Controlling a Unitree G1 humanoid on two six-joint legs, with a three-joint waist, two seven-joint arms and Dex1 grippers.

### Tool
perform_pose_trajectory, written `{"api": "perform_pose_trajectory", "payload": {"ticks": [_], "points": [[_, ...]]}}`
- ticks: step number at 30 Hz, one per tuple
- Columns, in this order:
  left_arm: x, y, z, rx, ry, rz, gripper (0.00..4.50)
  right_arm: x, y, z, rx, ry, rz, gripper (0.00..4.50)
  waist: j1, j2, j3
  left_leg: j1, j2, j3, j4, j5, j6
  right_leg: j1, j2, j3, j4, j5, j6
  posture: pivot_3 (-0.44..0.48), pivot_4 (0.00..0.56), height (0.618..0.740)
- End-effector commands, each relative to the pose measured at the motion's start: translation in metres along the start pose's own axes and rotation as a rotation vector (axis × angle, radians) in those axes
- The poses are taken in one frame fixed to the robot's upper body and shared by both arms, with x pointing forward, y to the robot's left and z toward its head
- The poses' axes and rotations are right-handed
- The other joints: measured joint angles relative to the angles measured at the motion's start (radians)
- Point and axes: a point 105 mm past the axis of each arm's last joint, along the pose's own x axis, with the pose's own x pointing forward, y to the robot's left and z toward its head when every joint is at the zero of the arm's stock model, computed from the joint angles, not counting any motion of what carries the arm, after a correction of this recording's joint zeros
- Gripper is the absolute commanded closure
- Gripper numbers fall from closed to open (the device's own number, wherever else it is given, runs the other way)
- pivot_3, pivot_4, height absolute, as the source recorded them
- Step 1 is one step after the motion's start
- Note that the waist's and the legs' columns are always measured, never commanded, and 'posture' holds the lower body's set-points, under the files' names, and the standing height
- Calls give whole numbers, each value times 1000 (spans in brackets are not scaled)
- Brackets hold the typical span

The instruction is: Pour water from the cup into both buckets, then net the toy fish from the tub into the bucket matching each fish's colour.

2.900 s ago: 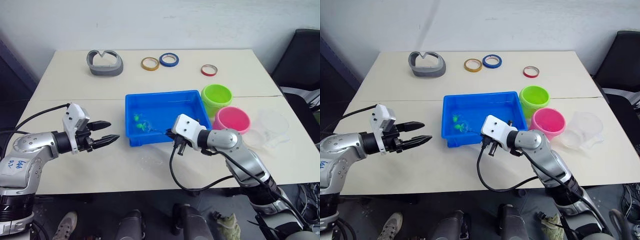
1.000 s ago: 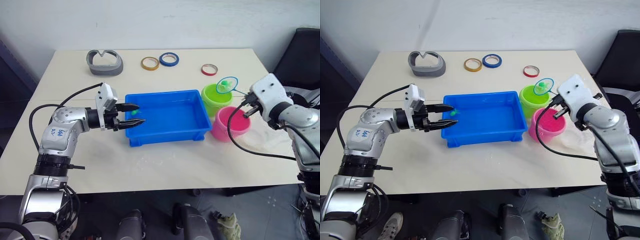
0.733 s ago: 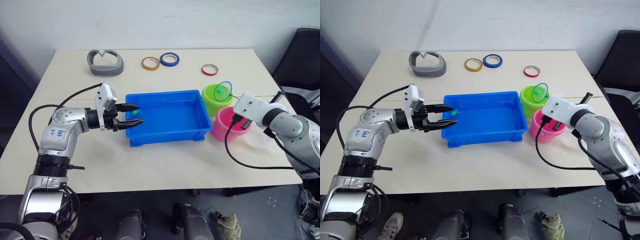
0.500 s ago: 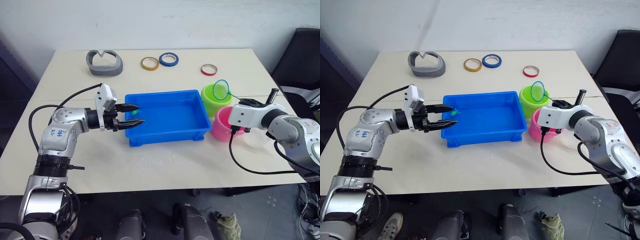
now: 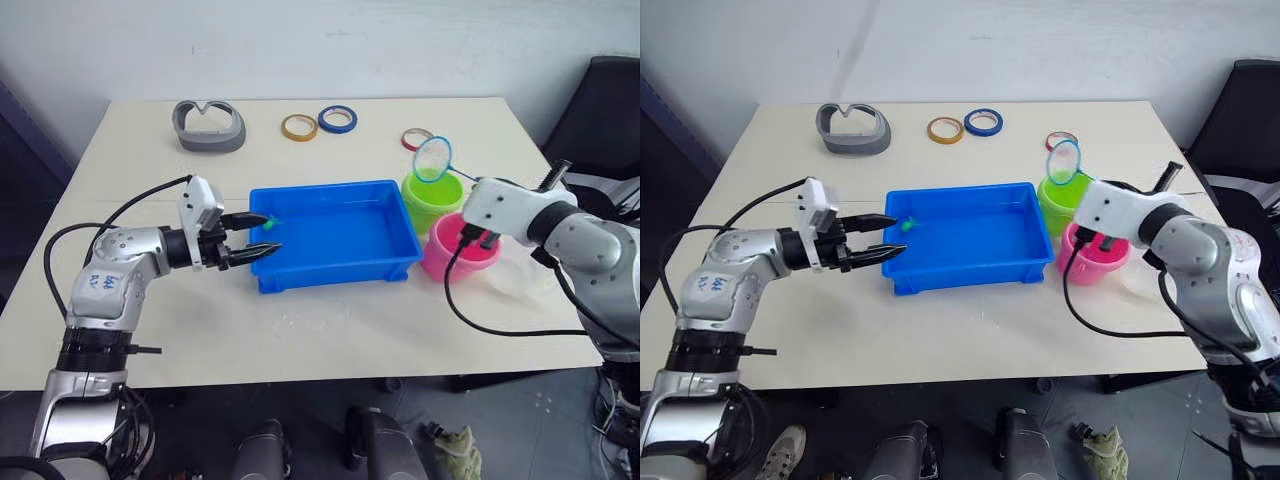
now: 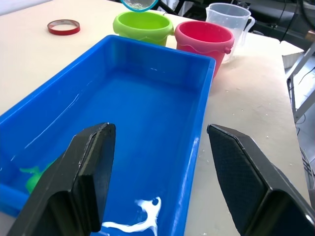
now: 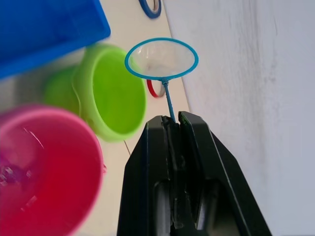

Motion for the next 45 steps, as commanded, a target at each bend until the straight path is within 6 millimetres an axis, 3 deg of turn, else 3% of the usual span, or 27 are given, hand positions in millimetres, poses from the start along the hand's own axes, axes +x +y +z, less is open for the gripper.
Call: {"api": "perform_pose_trajectory", "payload": {"ticks": [1,15,29,45], "points": [[-8,0,11,31,-27,27,1216,-7,2,23,97,-101,33,4500,0,0,0,0,0,0,0,0,0,0,0,0,0,0,0,0,150,713],[-34,-4,3,3,-18,139,1216,0,55,49,306,-190,272,4500,-3,0,0,0,0,0,0,-1,1,0,-1,0,0,0,0,0,150,713],[-64,6,-6,-6,-16,314,1216,43,91,73,485,-152,349,4500,-3,0,0,0,-1,-1,0,-1,1,0,-2,0,0,0,0,0,150,713],[-73,13,-1,28,3,385,1216,80,122,96,533,-102,350,4500,-23,0,0,0,-1,-1,-1,-1,1,0,-2,0,1,0,0,0,150,713]]}}
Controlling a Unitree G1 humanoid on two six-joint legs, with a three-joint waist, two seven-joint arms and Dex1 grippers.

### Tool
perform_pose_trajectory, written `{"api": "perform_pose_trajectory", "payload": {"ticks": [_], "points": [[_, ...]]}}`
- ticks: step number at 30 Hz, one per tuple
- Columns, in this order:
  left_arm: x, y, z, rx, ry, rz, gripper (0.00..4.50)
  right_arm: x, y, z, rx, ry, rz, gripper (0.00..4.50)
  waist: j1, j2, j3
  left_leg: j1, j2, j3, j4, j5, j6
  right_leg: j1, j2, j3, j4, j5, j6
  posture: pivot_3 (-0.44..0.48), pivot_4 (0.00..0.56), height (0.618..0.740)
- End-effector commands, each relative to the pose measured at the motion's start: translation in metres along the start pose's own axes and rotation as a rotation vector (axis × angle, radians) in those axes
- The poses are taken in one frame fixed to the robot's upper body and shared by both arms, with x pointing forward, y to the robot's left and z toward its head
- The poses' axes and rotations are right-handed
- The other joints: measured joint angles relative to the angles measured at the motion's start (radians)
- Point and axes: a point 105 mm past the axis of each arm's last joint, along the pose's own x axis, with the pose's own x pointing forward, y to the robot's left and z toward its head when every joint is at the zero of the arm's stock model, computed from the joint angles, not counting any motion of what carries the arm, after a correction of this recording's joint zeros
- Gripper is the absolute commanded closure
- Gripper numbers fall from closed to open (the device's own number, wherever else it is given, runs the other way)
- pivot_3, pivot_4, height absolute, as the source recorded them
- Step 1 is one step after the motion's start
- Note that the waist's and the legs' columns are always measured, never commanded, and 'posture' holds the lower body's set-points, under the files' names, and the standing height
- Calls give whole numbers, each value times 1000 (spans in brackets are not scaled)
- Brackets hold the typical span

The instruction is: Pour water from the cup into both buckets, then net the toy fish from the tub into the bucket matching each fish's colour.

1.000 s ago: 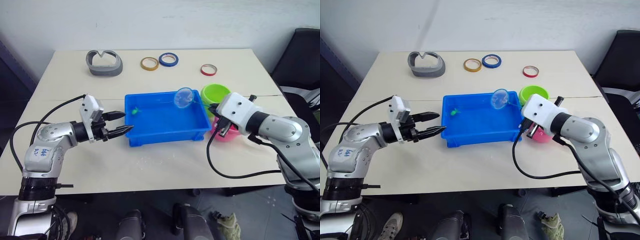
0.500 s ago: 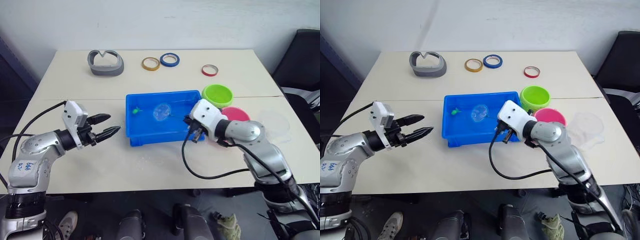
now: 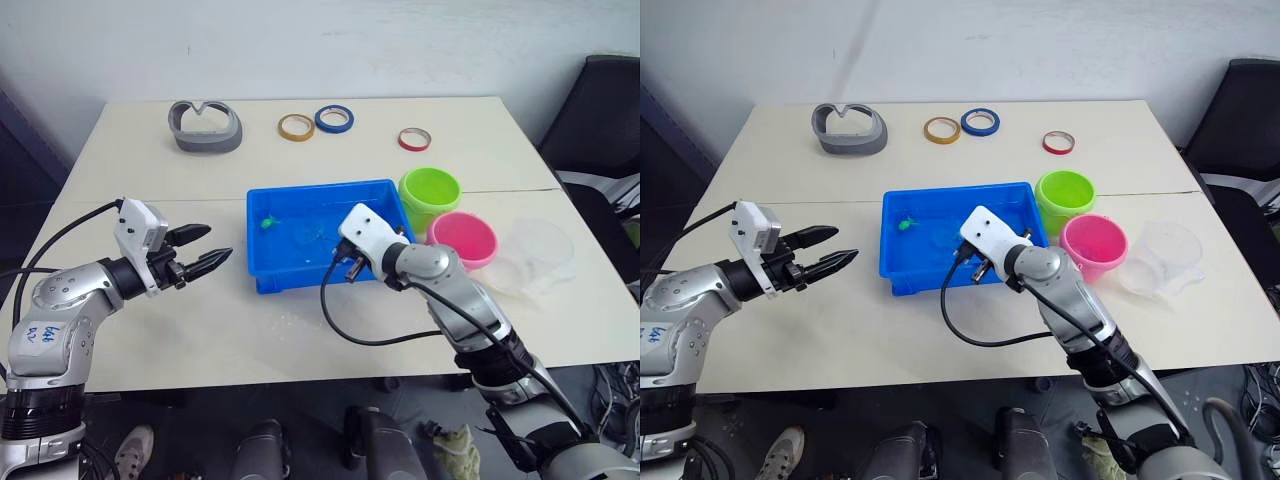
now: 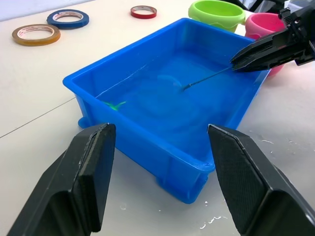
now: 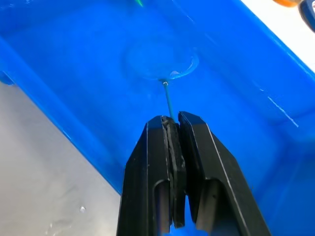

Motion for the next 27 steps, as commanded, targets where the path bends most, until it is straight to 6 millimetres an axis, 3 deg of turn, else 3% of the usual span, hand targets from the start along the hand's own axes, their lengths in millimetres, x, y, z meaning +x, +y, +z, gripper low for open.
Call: {"api": "perform_pose_trajectory", "payload": {"ticks": [1,5,17,27], "points": [[-8,9,14,58,-28,60,1216,4,-2,14,-22,-44,-26,4500,-6,0,0,0,0,0,0,0,0,0,0,0,0,0,0,0,150,713],[-11,19,10,75,-9,131,1216,12,2,17,-14,-51,-20,4500,-9,0,0,0,0,0,-1,0,0,0,0,0,0,0,0,0,150,713],[-17,23,9,94,-2,177,1216,32,17,41,12,-126,26,4500,-10,0,0,0,0,0,-4,0,-1,-1,0,0,2,0,0,0,150,713],[-15,22,9,93,-10,165,1216,27,13,70,114,-243,17,4500,-12,0,0,0,0,0,-5,1,-1,-1,0,1,1,0,0,0,150,713]]}}
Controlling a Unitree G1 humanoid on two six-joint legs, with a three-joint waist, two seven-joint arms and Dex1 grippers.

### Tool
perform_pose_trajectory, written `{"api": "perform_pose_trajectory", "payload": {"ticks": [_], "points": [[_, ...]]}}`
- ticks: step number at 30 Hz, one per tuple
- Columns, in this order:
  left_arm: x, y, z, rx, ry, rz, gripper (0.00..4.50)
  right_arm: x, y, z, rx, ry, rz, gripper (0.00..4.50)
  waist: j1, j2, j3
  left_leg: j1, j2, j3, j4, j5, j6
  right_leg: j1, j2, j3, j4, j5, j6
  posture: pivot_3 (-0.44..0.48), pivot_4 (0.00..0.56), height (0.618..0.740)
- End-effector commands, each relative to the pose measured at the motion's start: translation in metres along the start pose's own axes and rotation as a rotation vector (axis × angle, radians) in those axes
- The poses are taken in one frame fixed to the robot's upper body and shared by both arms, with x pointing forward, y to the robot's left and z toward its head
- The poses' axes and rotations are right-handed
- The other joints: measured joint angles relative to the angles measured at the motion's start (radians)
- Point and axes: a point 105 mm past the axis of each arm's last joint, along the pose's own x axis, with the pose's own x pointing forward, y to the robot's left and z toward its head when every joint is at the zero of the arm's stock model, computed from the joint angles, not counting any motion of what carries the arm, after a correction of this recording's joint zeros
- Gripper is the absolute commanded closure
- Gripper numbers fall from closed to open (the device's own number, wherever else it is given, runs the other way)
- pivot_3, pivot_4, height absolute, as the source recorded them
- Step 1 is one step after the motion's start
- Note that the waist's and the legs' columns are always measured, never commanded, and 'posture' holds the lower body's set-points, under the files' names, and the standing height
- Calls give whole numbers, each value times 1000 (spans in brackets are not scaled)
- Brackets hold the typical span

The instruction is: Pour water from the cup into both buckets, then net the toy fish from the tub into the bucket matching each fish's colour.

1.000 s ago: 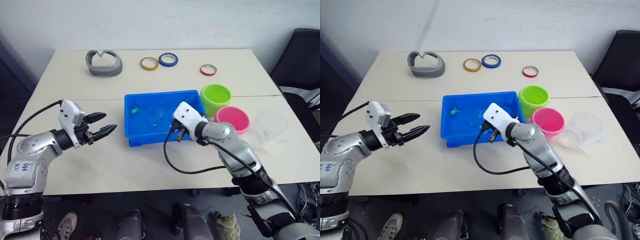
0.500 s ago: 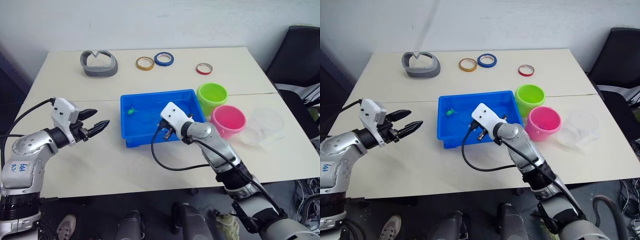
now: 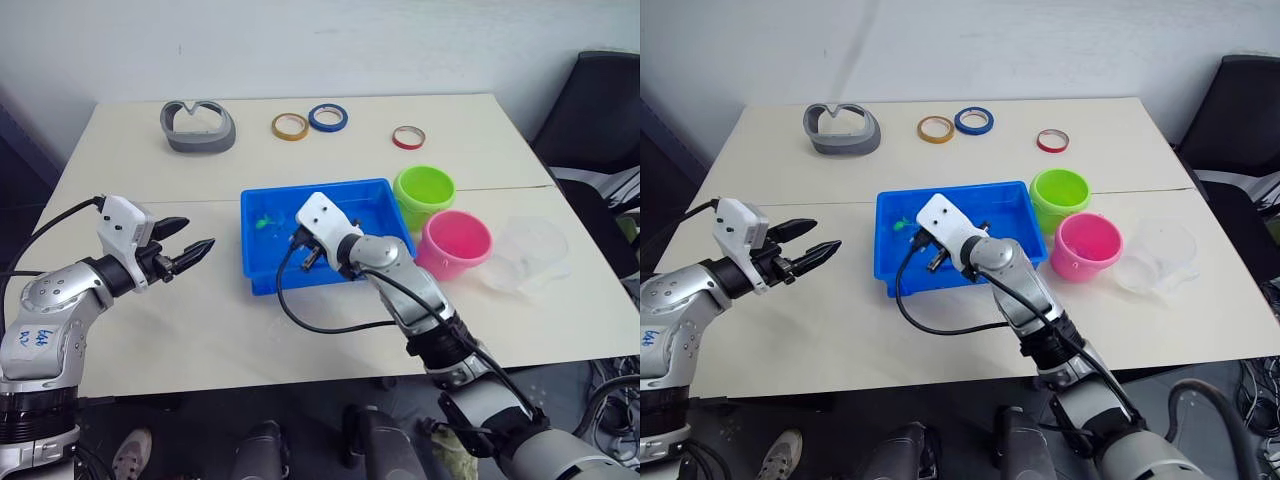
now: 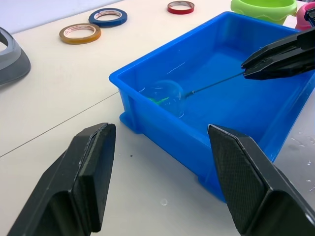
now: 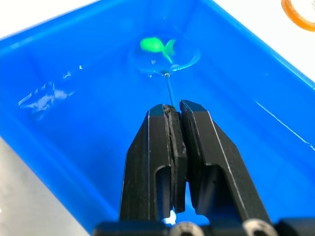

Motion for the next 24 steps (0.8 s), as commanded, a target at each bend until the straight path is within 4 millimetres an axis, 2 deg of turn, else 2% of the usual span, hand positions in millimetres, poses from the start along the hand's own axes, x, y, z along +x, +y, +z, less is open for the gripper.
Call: {"api": "perform_pose_trajectory", "payload": {"ticks": [1,16,24], "points": [[-5,4,11,47,-30,15,1216,-8,-7,27,16,-105,-23,4500,0,0,0,0,0,0,0,0,0,0,0,0,0,0,0,0,150,713],[14,-4,24,32,-72,-114,1216,-51,-14,10,42,-63,-14,4500,3,0,0,0,0,-1,-4,0,0,0,0,-1,-3,0,0,0,150,713],[41,-28,40,10,-123,-309,1216,-94,-40,13,62,-81,-101,4500,7,0,0,0,-1,0,-4,0,0,0,0,-3,-3,0,0,0,150,713]]}}
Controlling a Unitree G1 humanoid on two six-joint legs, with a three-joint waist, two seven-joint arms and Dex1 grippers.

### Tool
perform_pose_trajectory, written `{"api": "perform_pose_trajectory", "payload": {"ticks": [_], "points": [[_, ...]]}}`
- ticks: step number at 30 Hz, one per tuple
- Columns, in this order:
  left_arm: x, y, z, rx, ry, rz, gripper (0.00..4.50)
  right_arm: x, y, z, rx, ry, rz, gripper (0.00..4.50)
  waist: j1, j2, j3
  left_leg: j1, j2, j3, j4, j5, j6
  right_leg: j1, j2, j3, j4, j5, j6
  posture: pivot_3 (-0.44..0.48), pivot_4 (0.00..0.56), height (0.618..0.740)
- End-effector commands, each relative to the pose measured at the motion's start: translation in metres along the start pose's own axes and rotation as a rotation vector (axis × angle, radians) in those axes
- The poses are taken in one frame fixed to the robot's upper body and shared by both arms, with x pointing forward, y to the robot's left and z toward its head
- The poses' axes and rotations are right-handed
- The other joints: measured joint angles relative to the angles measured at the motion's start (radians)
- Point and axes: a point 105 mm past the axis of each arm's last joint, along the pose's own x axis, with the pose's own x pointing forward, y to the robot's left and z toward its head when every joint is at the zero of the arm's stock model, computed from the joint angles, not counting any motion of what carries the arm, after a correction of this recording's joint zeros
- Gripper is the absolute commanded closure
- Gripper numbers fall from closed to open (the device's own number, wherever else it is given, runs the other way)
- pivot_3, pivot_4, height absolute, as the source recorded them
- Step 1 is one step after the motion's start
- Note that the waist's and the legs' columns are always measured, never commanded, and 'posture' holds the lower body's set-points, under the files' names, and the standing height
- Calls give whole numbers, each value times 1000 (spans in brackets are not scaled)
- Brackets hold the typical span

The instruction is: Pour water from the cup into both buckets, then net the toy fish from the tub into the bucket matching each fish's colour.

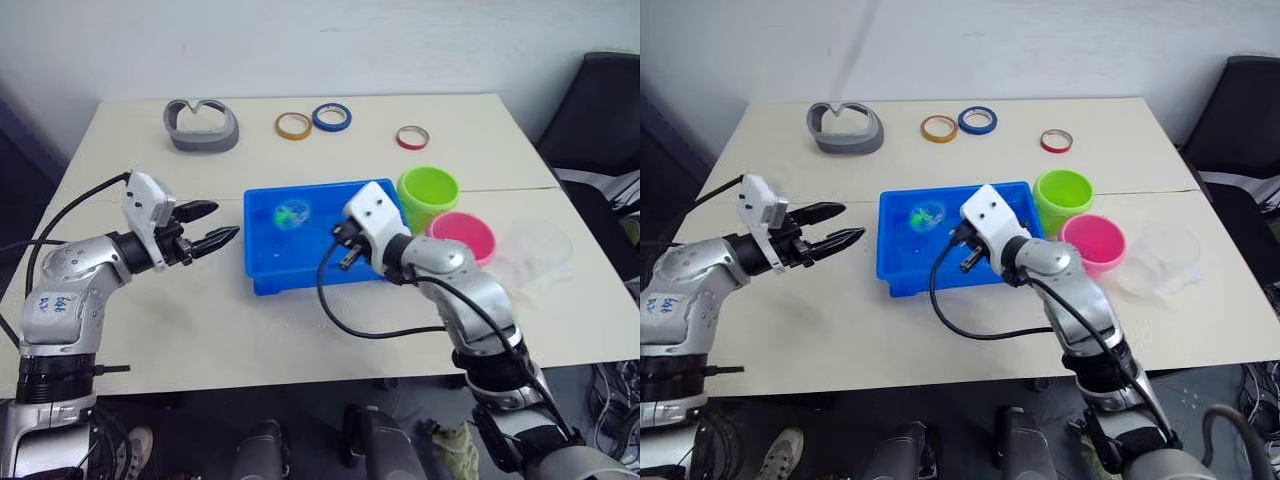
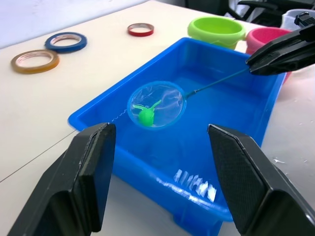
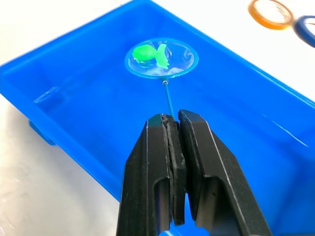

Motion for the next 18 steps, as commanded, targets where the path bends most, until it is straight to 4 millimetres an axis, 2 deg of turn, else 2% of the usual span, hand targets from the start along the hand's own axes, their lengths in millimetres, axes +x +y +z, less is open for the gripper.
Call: {"api": "perform_pose_trajectory", "payload": {"ticks": [1,7,11,14,18], "points": [[12,-9,12,13,-41,-95,1216,-26,-15,17,-2,-68,-53,4500,1,0,0,0,0,0,0,0,0,0,0,0,0,0,0,0,150,713],[28,-18,16,10,-55,-184,1216,-75,-65,25,18,-81,-242,4500,1,0,0,0,0,0,0,0,0,0,0,0,0,0,0,0,150,713],[32,-20,14,10,-54,-203,1216,-103,-102,21,-3,-50,-384,4500,-2,0,0,0,0,1,-1,0,0,0,1,0,0,0,0,0,150,713],[33,-20,13,11,-56,-209,1216,-115,-121,12,-33,-2,-451,4500,0,0,0,1,0,1,-1,0,0,0,1,1,0,0,0,0,150,713],[33,-20,12,13,-57,-211,1216,-119,-138,-5,-92,76,-495,4500,1,0,0,1,0,2,-1,1,0,0,1,1,0,0,0,0,150,713]]}}
